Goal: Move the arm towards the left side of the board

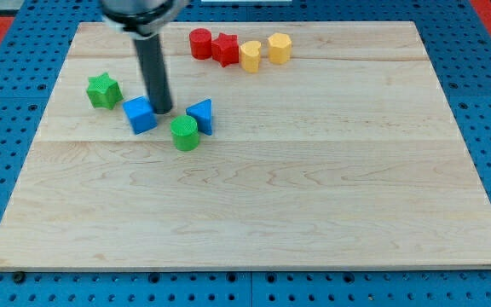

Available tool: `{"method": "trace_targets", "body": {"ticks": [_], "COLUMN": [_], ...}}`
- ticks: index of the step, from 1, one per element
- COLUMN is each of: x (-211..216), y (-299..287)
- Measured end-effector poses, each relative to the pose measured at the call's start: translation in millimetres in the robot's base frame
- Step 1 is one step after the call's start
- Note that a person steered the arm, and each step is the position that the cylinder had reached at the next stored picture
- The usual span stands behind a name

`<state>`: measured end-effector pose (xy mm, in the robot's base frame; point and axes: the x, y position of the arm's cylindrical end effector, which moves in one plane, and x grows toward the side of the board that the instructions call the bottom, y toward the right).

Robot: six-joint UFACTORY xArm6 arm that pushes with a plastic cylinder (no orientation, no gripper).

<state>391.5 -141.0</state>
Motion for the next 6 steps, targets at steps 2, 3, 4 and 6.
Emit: {"method": "trace_targets", "body": {"ticks": [2, 3, 4, 6], "x": [-62.1, -91.2, -90.1, -60.0], "y": [-33.5, -116.6, -133.7, -94.9]}}
